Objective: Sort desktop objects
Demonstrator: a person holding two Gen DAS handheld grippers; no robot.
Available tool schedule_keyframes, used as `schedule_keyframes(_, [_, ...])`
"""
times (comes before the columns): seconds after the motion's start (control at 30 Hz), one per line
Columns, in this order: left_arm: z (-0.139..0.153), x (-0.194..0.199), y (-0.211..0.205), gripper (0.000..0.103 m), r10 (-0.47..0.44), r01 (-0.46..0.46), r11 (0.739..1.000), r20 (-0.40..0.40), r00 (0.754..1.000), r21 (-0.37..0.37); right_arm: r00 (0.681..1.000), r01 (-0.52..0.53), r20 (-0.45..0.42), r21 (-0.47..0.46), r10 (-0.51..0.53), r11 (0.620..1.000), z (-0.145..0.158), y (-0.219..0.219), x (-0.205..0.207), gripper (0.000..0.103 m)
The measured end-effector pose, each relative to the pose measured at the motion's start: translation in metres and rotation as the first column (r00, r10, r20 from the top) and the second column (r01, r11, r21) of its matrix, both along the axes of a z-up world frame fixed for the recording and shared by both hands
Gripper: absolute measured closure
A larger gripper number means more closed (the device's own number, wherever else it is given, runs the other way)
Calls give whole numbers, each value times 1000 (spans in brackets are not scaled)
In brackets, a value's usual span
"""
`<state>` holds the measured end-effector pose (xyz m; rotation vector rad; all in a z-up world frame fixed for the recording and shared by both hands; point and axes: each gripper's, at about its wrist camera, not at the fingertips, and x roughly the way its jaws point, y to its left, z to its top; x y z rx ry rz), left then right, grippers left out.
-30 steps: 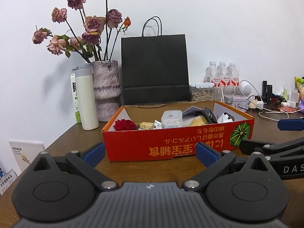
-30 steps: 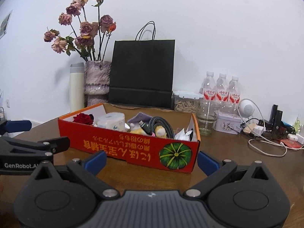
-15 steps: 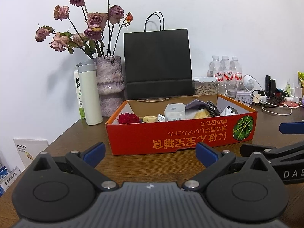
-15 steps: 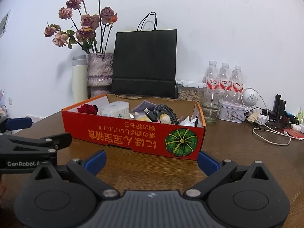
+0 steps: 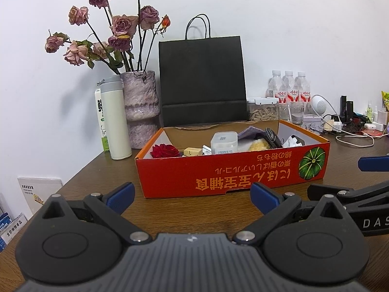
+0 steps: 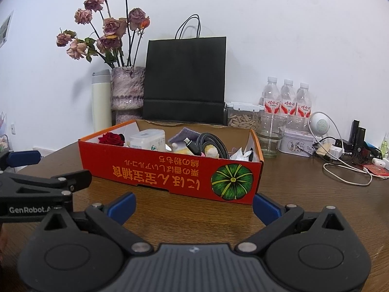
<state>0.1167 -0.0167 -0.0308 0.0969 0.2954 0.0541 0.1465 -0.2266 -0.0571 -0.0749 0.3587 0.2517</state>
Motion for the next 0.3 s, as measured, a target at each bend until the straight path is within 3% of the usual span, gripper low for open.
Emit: schedule_keyframes(0.3, [0, 1, 0, 0, 4, -4, 1000, -4, 1000, 2, 1000, 3, -2, -3, -3, 1000, -1, 0, 1, 0])
